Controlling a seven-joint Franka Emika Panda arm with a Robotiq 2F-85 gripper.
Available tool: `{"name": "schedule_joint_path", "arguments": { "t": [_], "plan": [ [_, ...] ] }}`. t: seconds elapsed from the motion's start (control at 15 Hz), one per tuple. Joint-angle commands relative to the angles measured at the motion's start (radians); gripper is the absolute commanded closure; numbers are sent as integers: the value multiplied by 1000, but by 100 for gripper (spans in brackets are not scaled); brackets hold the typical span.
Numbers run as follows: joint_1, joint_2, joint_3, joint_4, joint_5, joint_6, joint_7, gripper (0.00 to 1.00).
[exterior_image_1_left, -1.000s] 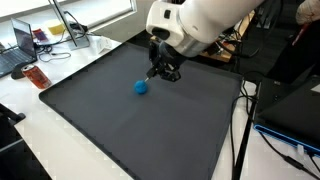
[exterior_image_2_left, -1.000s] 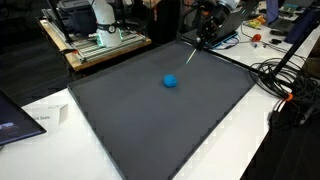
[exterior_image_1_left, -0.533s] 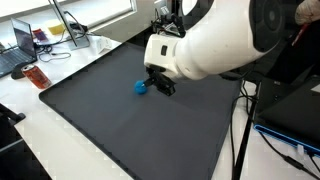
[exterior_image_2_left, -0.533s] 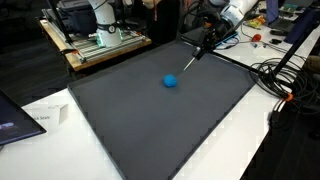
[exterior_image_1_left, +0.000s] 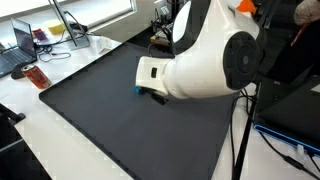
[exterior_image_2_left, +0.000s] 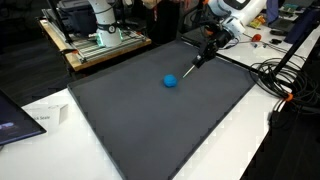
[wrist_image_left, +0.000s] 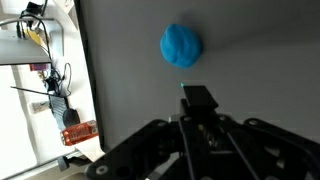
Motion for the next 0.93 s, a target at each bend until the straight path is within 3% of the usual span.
{"name": "schedule_joint_path", "arguments": {
  "t": [0.0,0.4,0.87],
  "plan": [
    [11,70,-27,109,6,-46,-64,97],
    [-37,97,-5,168,48,-55,-137,97],
    [-149,77,41,203,210,-69,-219,97]
  ]
}}
